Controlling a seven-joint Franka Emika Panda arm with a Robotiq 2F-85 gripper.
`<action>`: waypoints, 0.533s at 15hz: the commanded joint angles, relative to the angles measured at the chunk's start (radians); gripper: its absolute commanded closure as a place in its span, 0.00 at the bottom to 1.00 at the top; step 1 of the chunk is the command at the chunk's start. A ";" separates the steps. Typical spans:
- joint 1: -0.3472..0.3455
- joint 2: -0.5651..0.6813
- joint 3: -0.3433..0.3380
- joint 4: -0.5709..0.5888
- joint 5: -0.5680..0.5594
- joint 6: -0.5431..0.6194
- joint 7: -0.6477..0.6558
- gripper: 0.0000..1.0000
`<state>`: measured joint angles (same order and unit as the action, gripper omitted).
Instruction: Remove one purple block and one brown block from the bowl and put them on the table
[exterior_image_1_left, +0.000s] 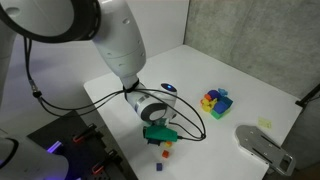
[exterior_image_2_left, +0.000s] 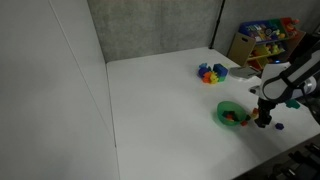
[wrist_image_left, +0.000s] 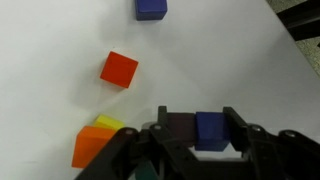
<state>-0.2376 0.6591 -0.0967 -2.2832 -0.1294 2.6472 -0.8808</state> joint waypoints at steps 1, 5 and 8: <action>-0.011 -0.001 0.009 0.010 -0.031 -0.006 0.030 0.11; -0.013 -0.064 0.023 -0.006 -0.015 -0.059 0.031 0.00; -0.009 -0.135 0.038 -0.013 0.001 -0.146 0.040 0.00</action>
<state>-0.2377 0.6147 -0.0804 -2.2805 -0.1294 2.5869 -0.8742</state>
